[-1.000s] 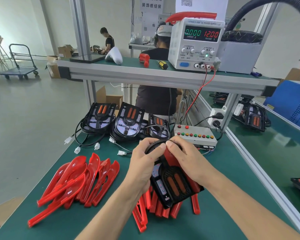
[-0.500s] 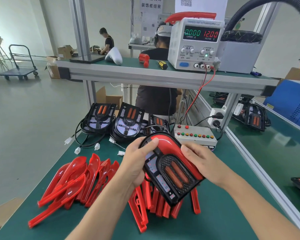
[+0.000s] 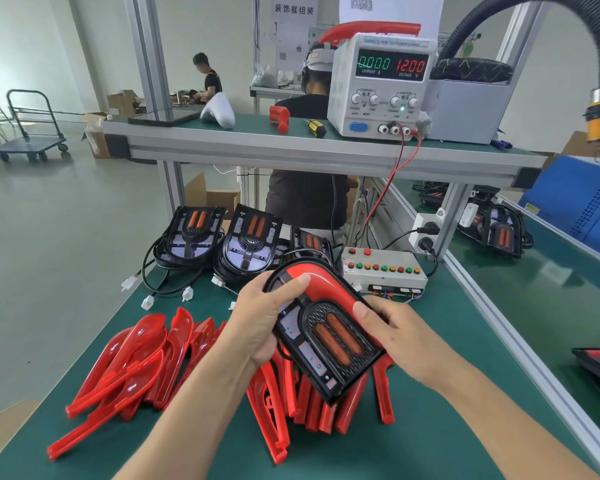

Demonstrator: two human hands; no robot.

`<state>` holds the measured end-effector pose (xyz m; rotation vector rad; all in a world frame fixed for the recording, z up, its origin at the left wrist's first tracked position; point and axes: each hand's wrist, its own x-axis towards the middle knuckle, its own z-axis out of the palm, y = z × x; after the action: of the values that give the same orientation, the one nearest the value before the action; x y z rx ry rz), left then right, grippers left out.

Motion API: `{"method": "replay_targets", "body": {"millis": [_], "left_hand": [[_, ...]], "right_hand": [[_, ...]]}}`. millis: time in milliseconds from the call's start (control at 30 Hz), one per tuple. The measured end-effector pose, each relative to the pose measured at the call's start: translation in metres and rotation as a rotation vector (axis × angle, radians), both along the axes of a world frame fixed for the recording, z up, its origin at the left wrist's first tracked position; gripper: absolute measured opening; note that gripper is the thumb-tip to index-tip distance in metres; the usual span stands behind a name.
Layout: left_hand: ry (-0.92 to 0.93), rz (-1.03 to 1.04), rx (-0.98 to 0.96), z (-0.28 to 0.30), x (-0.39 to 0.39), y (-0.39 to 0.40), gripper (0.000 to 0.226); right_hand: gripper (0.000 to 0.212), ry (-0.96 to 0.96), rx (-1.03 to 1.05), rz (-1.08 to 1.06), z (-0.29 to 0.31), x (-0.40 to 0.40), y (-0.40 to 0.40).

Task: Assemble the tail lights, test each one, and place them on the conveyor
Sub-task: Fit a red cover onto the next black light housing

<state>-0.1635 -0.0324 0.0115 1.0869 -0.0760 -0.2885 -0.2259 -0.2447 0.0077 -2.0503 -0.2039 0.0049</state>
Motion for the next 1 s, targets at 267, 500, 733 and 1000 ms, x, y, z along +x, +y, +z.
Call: {"method": "replay_targets", "body": {"millis": [267,500,733,1000], "left_hand": [[0.197,0.012,-0.067,0.005,0.006,0.005,0.052],[0.219,-0.002,-0.066,0.002,0.008,0.005,0.056],[0.175,0.035,-0.036,0.002,0.007,0.004,0.048],[0.045,-0.049,0.121,0.006,0.013,0.004,0.044]], "right_hand": [[0.046,0.221,0.452,0.107,0.003,-0.004,-0.012],[0.038,0.223,0.285,0.069,0.004,-0.003,-0.013],[0.038,0.106,0.192,0.065,-0.004,-0.006,-0.01],[0.052,0.089,-0.126,0.079,0.009,0.001,-0.012]]}}
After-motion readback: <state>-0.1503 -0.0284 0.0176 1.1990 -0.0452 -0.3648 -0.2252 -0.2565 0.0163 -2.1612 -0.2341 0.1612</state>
